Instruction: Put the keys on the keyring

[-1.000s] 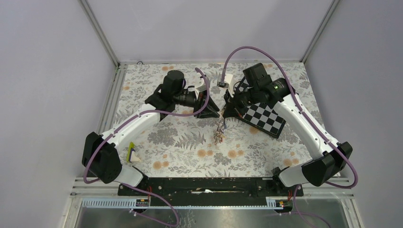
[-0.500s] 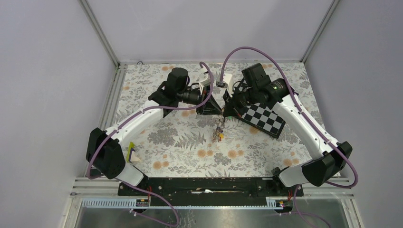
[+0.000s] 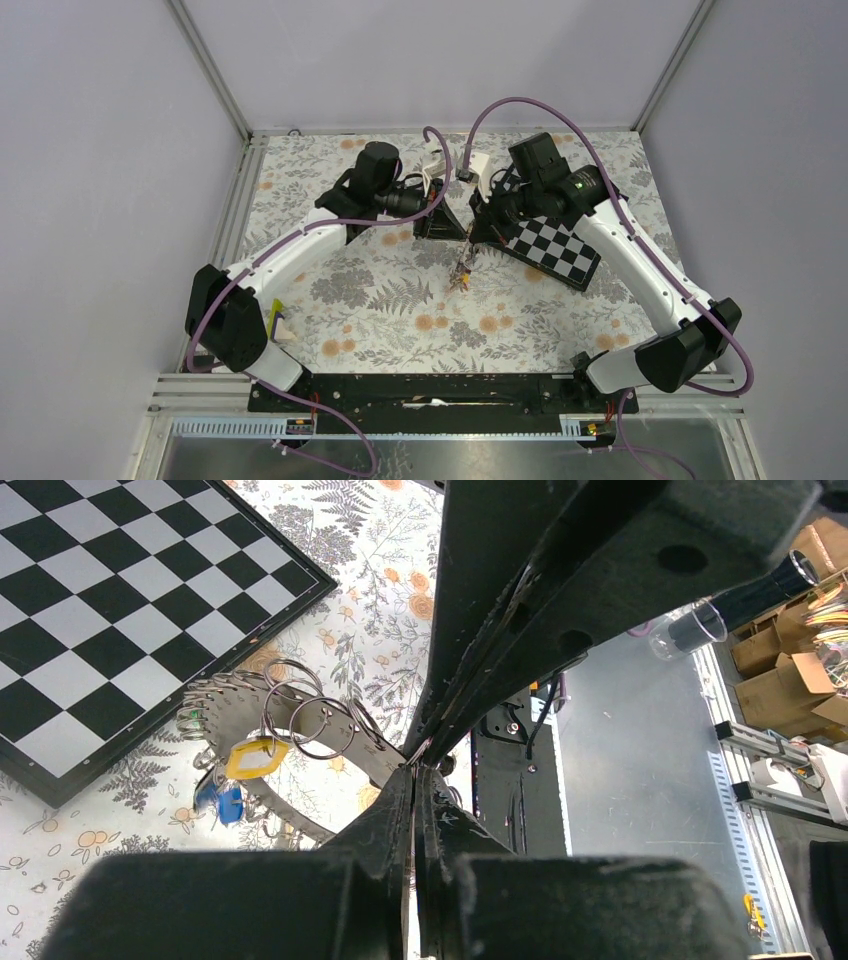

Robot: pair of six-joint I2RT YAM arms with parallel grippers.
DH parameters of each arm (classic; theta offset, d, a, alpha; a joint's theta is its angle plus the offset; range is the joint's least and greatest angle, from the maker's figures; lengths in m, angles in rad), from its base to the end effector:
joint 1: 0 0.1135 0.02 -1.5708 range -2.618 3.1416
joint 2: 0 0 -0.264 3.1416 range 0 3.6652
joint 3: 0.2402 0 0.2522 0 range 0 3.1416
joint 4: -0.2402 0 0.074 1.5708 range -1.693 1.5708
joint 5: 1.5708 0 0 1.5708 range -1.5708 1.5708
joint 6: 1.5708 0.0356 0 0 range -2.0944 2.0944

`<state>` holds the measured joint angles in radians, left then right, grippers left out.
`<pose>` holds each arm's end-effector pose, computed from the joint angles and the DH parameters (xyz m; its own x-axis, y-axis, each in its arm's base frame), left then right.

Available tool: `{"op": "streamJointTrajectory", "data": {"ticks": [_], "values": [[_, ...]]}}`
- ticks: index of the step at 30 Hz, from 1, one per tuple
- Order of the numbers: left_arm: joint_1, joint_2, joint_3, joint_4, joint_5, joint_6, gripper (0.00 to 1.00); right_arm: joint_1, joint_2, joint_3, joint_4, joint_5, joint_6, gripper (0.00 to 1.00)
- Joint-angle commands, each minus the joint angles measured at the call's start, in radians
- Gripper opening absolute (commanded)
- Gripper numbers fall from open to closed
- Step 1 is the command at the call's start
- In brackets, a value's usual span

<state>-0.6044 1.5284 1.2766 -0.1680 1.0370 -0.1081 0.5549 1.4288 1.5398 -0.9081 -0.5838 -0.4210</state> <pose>0.2666 -0.2213 0.3368 -0.4344 0.2333 -0.8700 0.8944 -0.0029 -0.4473 0.2378 0.1705 0.3874 -0.2415 -0.5509 -0.7989 -0.9485 0.3080 0.0743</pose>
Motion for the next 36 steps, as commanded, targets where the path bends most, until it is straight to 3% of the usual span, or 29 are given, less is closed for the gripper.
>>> {"op": "streamJointTrajectory", "data": {"ticks": [1, 8, 15, 18, 30, 36], "values": [[-0.006, 0.001, 0.049, 0.018, 0.020, -0.012, 0.00, 0.011, -0.041, 0.003, 0.059, -0.010, 0.007, 0.00], [-0.006, -0.052, 0.035, -0.009, 0.073, 0.134, 0.00, 0.006, -0.074, -0.047, 0.101, -0.046, 0.011, 0.01], [-0.005, -0.070, 0.041, -0.068, 0.107, 0.237, 0.00, -0.044, -0.117, -0.110, 0.138, -0.183, 0.021, 0.29], [-0.005, -0.079, 0.041, -0.078, 0.117, 0.261, 0.00, -0.067, -0.130, -0.144, 0.145, -0.236, 0.019, 0.34], [-0.005, -0.107, 0.019, 0.008, 0.127, 0.219, 0.00, -0.076, -0.111, -0.188, 0.175, -0.341, 0.032, 0.38], [-0.004, -0.113, 0.011, 0.009, 0.132, 0.224, 0.00, -0.078, -0.090, -0.173, 0.176, -0.364, 0.040, 0.35]]}}
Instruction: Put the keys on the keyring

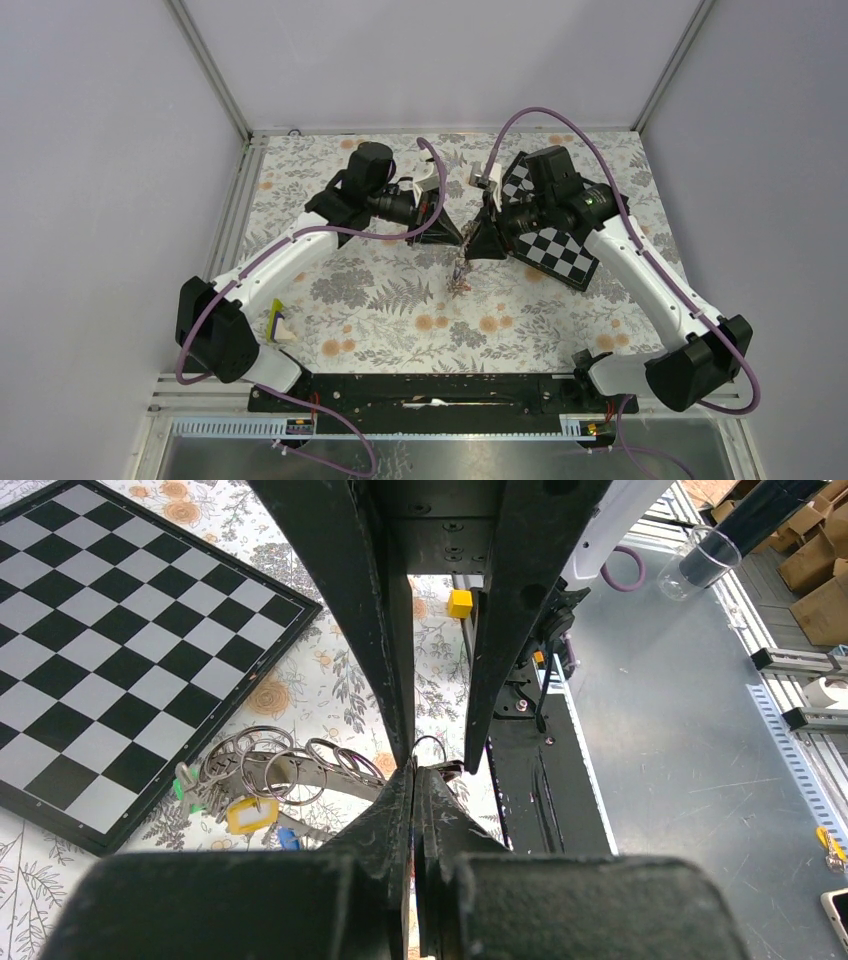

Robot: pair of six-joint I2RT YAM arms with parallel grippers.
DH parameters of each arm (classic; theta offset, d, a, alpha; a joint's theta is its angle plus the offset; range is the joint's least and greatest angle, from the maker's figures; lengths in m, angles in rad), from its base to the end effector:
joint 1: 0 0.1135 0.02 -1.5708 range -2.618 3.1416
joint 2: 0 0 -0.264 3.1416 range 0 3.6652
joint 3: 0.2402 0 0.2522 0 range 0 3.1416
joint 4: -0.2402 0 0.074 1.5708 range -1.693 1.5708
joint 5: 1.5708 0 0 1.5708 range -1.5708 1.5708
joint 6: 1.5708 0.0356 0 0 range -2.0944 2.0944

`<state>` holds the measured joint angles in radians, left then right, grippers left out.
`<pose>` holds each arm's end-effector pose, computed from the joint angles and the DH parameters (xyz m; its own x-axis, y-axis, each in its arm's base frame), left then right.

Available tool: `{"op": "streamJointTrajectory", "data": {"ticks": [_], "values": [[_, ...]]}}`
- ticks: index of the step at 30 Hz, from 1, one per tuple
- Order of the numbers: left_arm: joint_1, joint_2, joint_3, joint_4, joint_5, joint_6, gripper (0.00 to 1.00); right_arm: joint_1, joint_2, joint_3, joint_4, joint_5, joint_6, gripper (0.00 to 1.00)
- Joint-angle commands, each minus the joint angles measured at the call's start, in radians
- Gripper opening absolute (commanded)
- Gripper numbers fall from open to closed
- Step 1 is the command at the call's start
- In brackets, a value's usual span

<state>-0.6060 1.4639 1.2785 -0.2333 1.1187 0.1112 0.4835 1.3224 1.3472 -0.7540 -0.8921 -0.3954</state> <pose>0.2493 -0.2117 0.3534 -0.2295 0.2180 -0.9486 0.9557 -0.1341 -0.2621 0.2265 0.1502 0.3713 -0.2340 -0.3960 -0.8879 -0.9708 0.1446 0.1914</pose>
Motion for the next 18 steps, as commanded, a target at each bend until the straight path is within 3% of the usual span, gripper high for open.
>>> {"op": "streamJointTrajectory", "data": {"ticks": [1, 9, 18], "values": [[-0.003, -0.050, 0.007, 0.076, 0.049, 0.009, 0.00, -0.008, 0.019, 0.023, 0.022, -0.057, 0.016, 0.33], [-0.001, -0.065, -0.003, 0.074, 0.065, 0.034, 0.00, -0.011, 0.034, 0.010, 0.022, -0.055, 0.011, 0.02], [0.004, -0.087, -0.019, 0.091, 0.119, 0.033, 0.00, -0.011, 0.065, -0.012, 0.025, -0.100, 0.007, 0.00]]}}
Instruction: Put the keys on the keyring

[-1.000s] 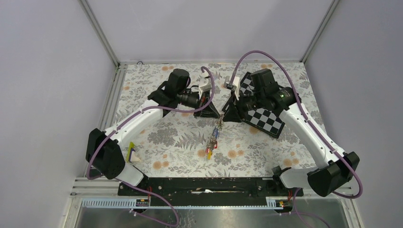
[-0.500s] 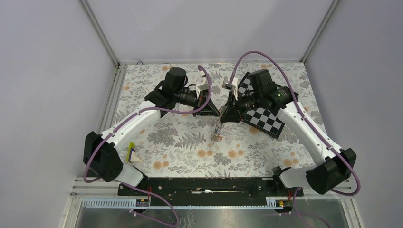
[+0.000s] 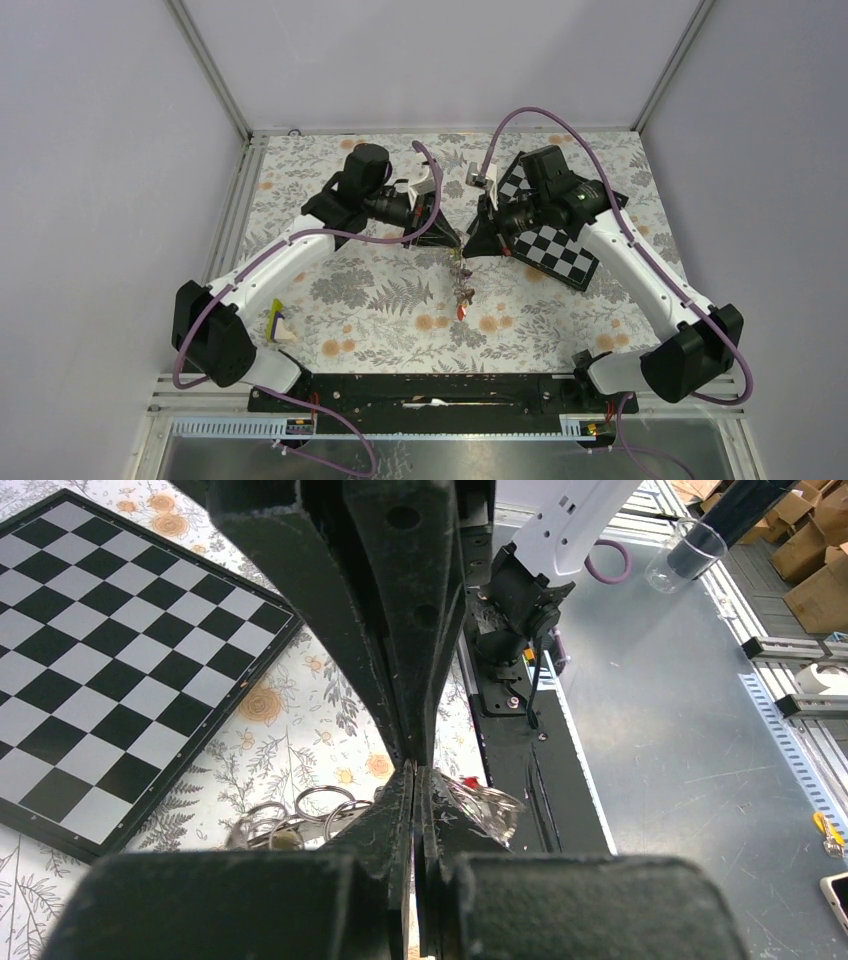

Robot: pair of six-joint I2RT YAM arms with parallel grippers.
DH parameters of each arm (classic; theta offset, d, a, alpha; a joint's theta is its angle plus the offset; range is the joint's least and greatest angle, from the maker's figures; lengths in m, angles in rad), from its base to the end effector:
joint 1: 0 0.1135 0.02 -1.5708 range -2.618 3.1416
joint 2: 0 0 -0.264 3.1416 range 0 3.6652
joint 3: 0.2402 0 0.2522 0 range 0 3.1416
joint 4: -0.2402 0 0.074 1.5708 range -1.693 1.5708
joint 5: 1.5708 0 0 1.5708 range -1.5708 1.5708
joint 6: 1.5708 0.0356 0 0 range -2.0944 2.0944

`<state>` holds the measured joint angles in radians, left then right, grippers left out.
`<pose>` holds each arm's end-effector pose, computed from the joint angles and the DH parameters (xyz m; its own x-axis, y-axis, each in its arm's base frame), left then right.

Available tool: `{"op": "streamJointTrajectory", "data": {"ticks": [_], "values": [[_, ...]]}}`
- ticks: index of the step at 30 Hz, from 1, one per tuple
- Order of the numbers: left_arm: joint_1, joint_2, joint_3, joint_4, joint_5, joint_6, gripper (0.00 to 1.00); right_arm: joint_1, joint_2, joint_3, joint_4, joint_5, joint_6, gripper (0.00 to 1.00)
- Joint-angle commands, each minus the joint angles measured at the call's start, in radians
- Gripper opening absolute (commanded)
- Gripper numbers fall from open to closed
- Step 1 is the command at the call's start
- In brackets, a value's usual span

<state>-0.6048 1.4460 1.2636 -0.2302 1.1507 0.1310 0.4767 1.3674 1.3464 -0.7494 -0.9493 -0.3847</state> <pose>0.2448 -0.2087 0.3545 -0.2069 0.2077 -0.9561 0.9552 -0.1687 -0.2433 0.2362 0.1546 0.3609 -0.2788 -0.3899 -0.8777 -0.9604 0.1115 0.2555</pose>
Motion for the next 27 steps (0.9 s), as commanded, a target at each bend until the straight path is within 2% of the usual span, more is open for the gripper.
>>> {"op": "streamJointTrajectory", "data": {"ticks": [1, 9, 16, 27], "values": [[0.004, -0.071, -0.007, 0.089, 0.094, 0.013, 0.00, -0.004, 0.022, -0.019, 0.032, -0.047, 0.004, 0.00], [0.007, -0.082, -0.016, 0.103, 0.134, 0.008, 0.00, -0.005, 0.038, -0.047, 0.076, -0.083, 0.026, 0.00], [0.006, -0.086, -0.048, 0.222, 0.189, -0.105, 0.00, -0.004, 0.071, -0.041, 0.120, -0.142, 0.040, 0.00], [-0.029, -0.083, -0.056, 0.227, 0.229, -0.128, 0.00, 0.009, 0.095, -0.067, 0.208, -0.211, 0.071, 0.01]]}}
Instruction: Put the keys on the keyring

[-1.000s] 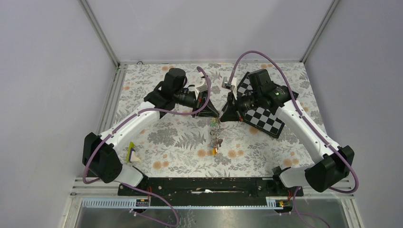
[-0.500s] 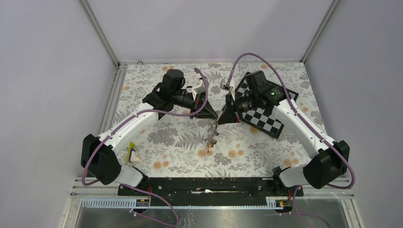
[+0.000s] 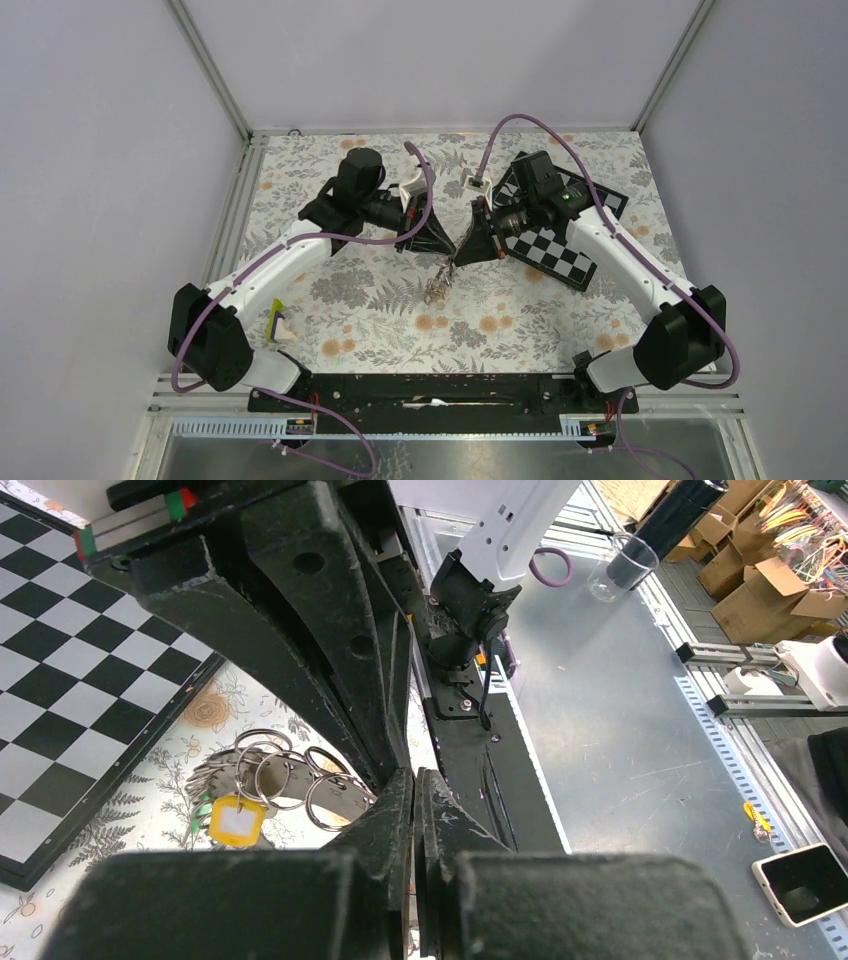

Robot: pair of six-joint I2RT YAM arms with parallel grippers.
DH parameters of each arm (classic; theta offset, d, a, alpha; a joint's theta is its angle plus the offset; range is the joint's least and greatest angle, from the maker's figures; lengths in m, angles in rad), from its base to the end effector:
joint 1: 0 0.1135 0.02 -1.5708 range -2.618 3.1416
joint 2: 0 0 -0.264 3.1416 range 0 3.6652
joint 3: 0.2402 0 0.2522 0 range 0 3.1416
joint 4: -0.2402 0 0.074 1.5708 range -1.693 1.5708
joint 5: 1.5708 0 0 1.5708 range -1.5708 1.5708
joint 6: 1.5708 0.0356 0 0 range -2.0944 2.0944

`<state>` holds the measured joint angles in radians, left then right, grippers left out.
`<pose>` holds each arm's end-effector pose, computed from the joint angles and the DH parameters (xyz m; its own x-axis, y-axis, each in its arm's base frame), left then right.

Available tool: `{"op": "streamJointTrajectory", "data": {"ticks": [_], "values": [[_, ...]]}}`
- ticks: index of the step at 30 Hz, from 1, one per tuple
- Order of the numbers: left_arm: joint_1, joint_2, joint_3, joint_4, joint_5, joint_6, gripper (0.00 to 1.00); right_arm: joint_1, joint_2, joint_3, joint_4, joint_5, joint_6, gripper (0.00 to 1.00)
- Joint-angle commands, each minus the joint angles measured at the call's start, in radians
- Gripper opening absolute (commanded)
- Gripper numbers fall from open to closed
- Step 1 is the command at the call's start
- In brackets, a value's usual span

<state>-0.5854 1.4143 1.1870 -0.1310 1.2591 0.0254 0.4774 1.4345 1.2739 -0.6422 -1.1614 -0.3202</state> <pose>0.2401 -0.1998 0.3477 -0.2690 0.1877 -0.9447 0.9195 -0.2418 -0.3099 0.2486 0.1654 0.3317 -0.3707 -0.3328 -0.8671 -0.9120 -0.0464 0.4077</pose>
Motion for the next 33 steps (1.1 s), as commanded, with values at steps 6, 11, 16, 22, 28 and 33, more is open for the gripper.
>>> {"op": "streamJointTrajectory", "data": {"ticks": [6, 11, 16, 22, 28, 33], "values": [[-0.070, -0.047, 0.018, 0.127, 0.135, -0.018, 0.00, 0.023, 0.030, -0.015, 0.167, -0.029, 0.023, 0.04], [-0.088, -0.044, 0.009, 0.126, 0.152, -0.014, 0.00, 0.047, 0.054, 0.002, 0.173, -0.053, 0.005, 0.09], [-0.102, -0.043, 0.001, 0.126, 0.164, -0.007, 0.00, 0.068, 0.085, 0.024, 0.172, -0.084, -0.005, 0.13], [-0.103, -0.041, 0.005, 0.117, 0.164, 0.014, 0.00, 0.069, 0.083, 0.030, 0.171, -0.102, -0.013, 0.11], [-0.086, -0.046, 0.051, -0.066, 0.130, 0.168, 0.00, 0.050, 0.003, -0.006, 0.162, -0.021, -0.015, 0.10], [-0.039, -0.063, 0.047, -0.066, 0.076, 0.142, 0.00, 0.013, -0.078, -0.003, 0.062, 0.065, -0.099, 0.17]]}}
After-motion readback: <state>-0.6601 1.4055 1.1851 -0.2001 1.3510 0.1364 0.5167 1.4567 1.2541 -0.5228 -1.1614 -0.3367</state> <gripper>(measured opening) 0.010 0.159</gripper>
